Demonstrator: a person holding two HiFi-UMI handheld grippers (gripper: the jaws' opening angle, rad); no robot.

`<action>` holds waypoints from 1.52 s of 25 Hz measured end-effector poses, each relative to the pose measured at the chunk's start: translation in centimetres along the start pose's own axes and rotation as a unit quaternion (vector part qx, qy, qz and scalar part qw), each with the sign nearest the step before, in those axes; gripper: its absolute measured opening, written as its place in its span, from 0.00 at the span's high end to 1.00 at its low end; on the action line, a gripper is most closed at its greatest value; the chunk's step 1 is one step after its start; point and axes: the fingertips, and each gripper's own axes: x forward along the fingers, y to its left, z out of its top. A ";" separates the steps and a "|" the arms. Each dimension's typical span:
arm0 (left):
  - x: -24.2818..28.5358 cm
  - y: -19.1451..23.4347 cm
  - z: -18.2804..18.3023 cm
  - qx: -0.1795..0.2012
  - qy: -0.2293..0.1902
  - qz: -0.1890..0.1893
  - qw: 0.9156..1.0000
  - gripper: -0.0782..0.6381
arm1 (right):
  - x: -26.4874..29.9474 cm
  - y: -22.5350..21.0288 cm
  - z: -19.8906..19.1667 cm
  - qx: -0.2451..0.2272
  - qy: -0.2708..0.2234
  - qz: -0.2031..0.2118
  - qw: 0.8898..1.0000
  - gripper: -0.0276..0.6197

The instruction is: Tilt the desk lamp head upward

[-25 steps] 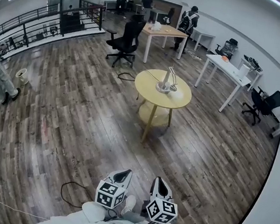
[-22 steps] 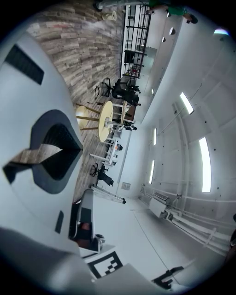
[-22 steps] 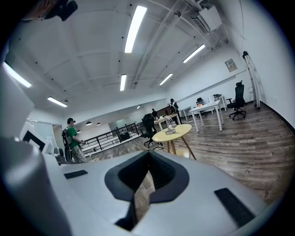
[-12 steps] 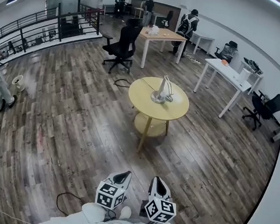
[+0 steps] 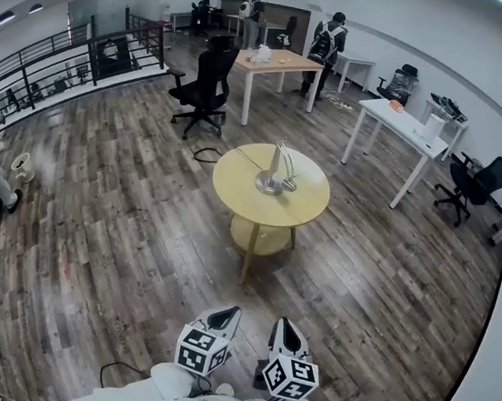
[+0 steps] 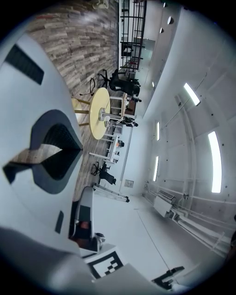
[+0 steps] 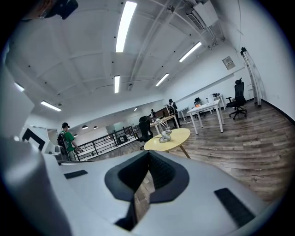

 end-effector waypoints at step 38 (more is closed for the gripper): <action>20.5 19.5 10.9 -0.020 0.008 -0.019 1.000 0.89 | 28.7 -3.0 6.7 0.000 0.009 -0.037 0.999 0.94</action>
